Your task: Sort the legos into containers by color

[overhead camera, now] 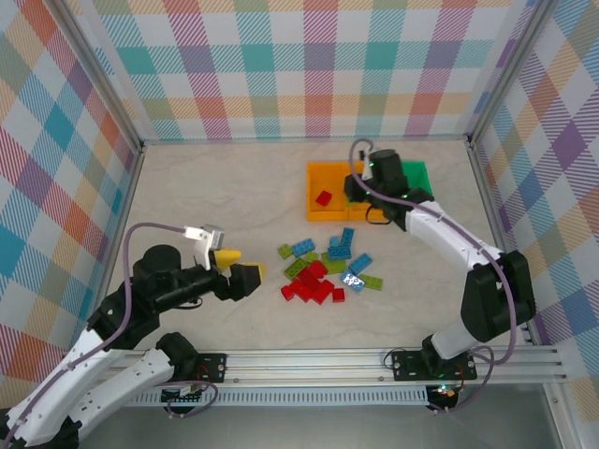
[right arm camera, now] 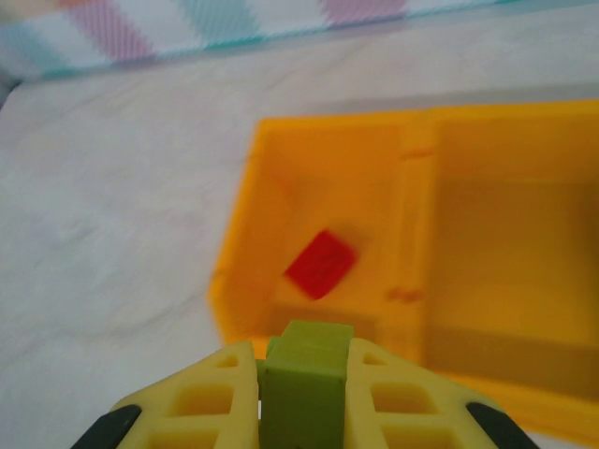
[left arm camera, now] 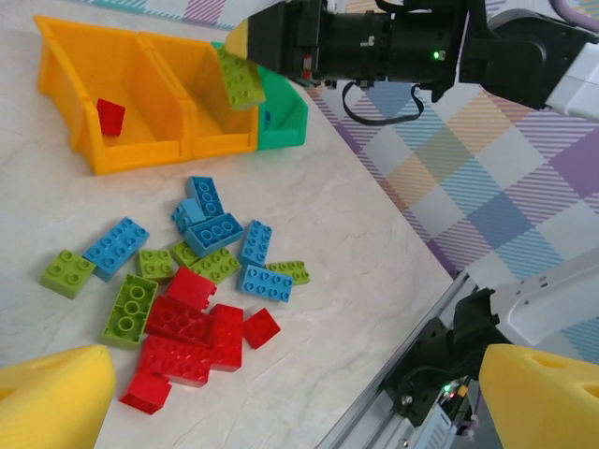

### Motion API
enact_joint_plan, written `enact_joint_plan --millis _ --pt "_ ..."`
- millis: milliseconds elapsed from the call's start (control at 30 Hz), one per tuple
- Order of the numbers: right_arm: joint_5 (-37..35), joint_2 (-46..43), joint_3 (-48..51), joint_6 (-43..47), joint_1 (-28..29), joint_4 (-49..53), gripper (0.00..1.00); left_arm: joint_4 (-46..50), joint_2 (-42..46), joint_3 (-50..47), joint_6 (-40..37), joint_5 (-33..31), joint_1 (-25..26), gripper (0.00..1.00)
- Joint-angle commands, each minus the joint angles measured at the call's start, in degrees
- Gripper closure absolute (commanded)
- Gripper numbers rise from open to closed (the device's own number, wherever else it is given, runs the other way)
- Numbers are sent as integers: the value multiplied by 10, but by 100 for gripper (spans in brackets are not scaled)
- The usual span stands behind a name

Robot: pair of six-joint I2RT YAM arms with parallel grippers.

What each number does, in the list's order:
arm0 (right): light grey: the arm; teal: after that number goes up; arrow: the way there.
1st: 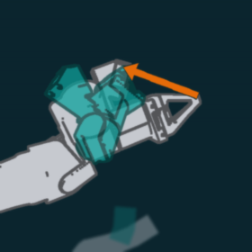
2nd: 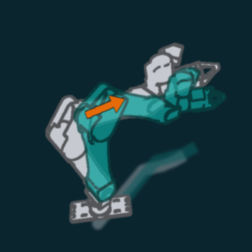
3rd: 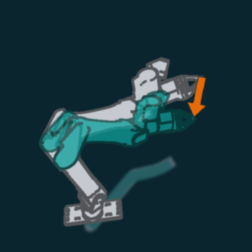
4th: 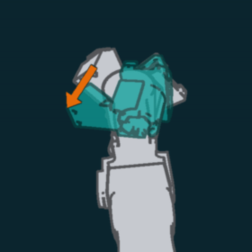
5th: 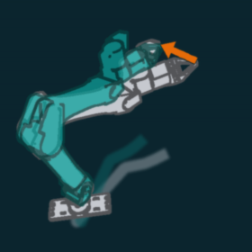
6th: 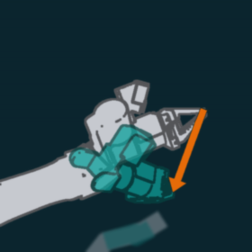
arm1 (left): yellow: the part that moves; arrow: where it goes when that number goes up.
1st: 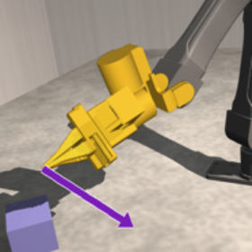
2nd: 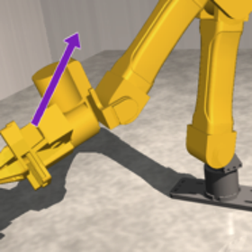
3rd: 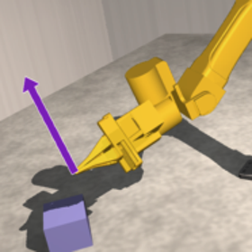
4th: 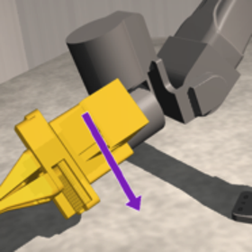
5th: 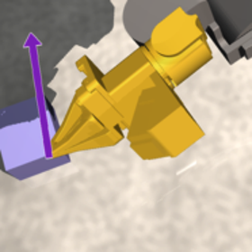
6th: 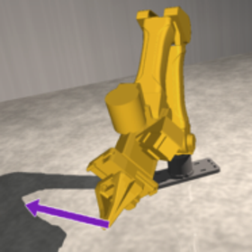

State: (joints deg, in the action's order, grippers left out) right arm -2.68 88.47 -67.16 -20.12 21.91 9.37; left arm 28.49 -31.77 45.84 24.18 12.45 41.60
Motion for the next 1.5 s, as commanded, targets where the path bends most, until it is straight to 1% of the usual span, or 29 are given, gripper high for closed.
enact_joint_plan --millis 0,100,200,267,333,433,500,600,700,800,900,933,1000,1067,1167,1233,1300,1333,1367,1400,1467 --pt "27 57 -12 -30 -63 -54 90 -60 -15 -10 45 -4 5 0" --pt "48 125 -52 -38 -94 -62 90 -56 -20 -20 56 -21 6 0" --pt "62 186 -103 -34 -99 -42 88 -52 -17 -29 64 -33 5 0" --pt "69 215 -124 -35 -99 -36 81 -44 -14 -33 67 -47 7 0" --pt "73 233 -135 -38 -99 -35 72 -28 -13 -32 68 -68 6 0" --pt "77 238 -140 -44 -99 -34 63 -17 -14 -34 67 -80 6 0" --pt "81 231 -141 -45 -99 -31 60 -19 -16 -35 62 -82 5 0" --pt "92 205 -134 -46 -99 -23 59 -16 -25 -30 50 -88 6 0" --pt "101 153 -102 -50 -98 -17 59 -10 -35 -24 24 -103 6 0" --pt "115 76 -37 -52 -95 -10 58 -14 -41 -14 -29 -100 6 0" --pt "140 -10 45 -52 -84 13 53 -5 -56 21 -122 -55 6 0" --pt "150 -36 69 -52 -78 32 51 3 -66 36 -154 -45 5 0" --pt "147 -73 102 -55 -59 71 50 22 -85 70 -208 -37 6 0" --pt "130 -100 124 -50 -28 129 45 36 -109 99 -269 -14 6 0" --pt "96 -105 127 -40 29 194 37 55 -153 128 -350 22 5 0" --pt "66 -92 117 -38 64 223 33 69 -184 138 -399 33 6 0" --pt "37 -74 107 -36 89 235 19 54 -203 123 -419 5 7 0" --pt "15 -64 101 -42 98 240 9 34 -207 105 -423 -7 6 0" --pt "5 -55 96 -44 104 239 0 9 -207 83 -425 -4 7 0" --pt "1 -45 93 -45 108 235 0 -13 -203 68 -422 -4 9 0" --pt "0 -19 83 -48 113 221 0 -42 -193 47 -414 16 14 0"
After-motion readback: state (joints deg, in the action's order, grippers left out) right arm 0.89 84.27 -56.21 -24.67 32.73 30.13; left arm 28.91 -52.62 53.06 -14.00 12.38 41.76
